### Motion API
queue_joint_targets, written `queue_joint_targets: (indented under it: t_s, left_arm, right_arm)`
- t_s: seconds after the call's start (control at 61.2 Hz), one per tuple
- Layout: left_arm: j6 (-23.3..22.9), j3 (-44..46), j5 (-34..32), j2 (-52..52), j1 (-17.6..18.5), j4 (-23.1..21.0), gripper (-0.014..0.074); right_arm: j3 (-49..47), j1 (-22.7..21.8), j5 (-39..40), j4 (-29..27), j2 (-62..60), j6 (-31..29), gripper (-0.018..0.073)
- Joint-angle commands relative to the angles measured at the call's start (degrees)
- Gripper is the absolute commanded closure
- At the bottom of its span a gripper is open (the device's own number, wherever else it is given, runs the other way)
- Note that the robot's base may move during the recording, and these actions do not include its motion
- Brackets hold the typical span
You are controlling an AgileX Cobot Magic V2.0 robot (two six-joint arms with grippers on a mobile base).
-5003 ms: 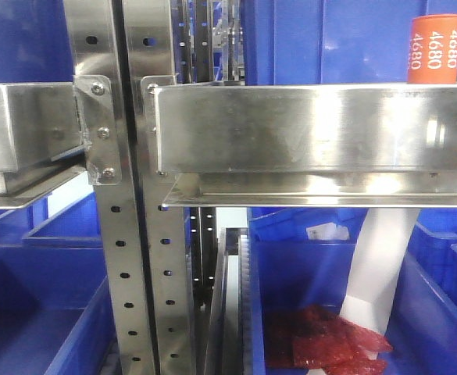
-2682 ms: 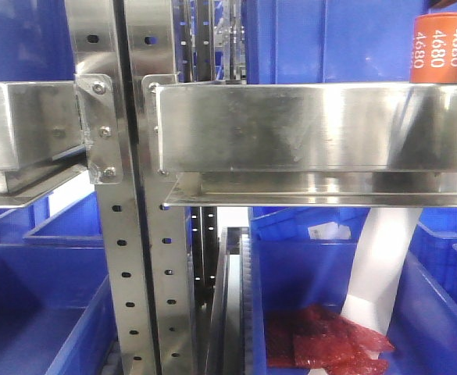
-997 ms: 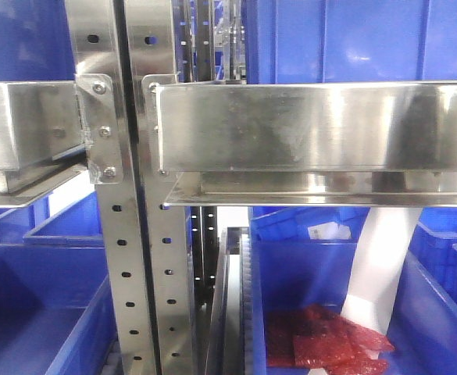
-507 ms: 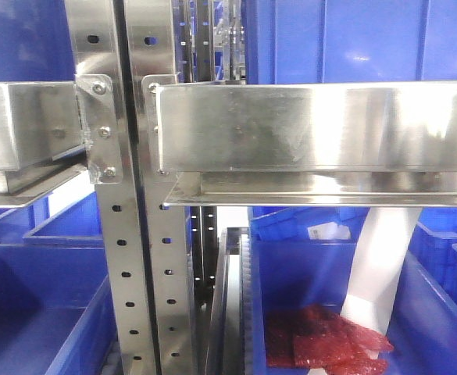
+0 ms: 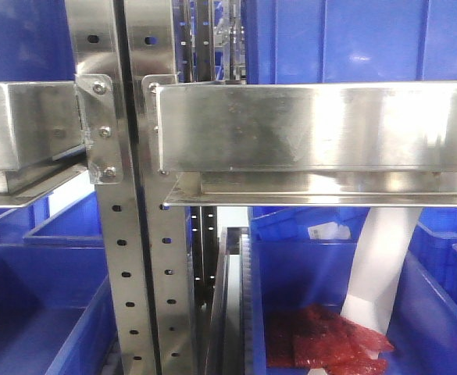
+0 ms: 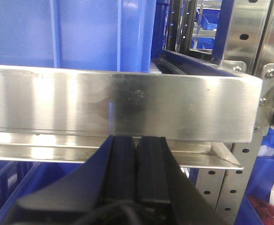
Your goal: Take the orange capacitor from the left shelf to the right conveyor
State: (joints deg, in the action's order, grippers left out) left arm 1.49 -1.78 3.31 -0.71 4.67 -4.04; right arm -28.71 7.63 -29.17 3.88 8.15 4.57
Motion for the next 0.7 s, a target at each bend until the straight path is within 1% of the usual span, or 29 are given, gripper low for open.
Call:
queue_joint_targets:
  t_s: [0.0, 0.687]
  left_arm:
    - [-0.1, 0.3, -5.0, -0.7, -0.1, -0.2, 0.0723]
    - [-0.1, 0.3, -5.0, -0.7, -0.1, -0.2, 0.0723]
  right_arm:
    - [-1.6, 0.1, 4.6, 0.4, 0.6, 0.0, 0.0446]
    - [-1.6, 0.1, 4.6, 0.4, 0.6, 0.0, 0.0446]
